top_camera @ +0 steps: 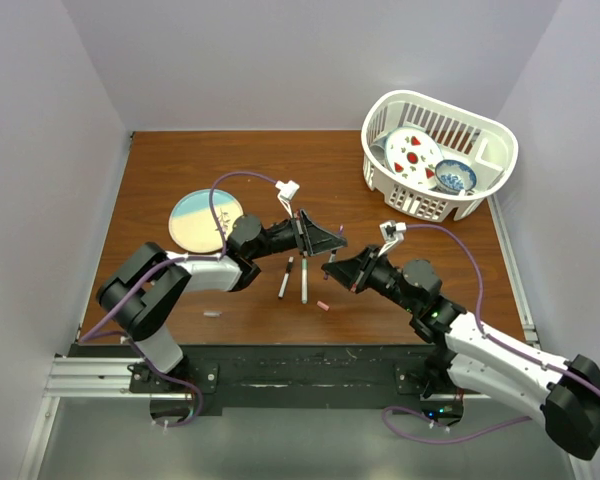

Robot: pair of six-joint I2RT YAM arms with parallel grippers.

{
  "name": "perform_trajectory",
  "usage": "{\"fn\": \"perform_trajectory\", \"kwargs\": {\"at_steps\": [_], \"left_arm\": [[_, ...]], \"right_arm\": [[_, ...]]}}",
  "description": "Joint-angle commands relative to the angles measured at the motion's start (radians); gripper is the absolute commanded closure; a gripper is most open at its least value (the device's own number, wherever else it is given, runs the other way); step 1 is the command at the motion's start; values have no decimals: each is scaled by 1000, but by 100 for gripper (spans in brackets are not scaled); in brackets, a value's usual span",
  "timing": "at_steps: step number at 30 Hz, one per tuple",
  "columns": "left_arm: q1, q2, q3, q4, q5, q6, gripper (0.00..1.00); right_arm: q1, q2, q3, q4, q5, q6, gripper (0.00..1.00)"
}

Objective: Insert the pens into the pen caps

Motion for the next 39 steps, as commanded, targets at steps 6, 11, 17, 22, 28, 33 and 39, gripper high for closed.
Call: {"fn": "perform_trajectory", "kwargs": {"at_steps": [6, 11, 17, 22, 28, 33, 39], "left_arm": [[-9, -39, -24, 197, -8, -103, 100], [-9, -47, -44, 210, -21, -104, 100], [-9, -99, -75, 165, -57, -46, 100], [-9, -147, -90, 101, -122, 9, 100], [-11, -143, -103, 144, -99, -18, 75], [1, -255, -113, -95, -137, 87, 19], [15, -487, 53, -828, -400, 415, 9]], "right_arm": [[9, 31, -8, 79, -37, 27, 66], [8, 81, -13, 153, -18, 58, 72], [9, 71, -53, 240, 23, 82, 75], [11, 99, -63, 293, 16, 104, 77], [8, 148, -63, 363, -35, 107, 100], [9, 113, -76, 334, -24, 108, 100], [9, -11, -82, 187, 28, 76, 100]]}}
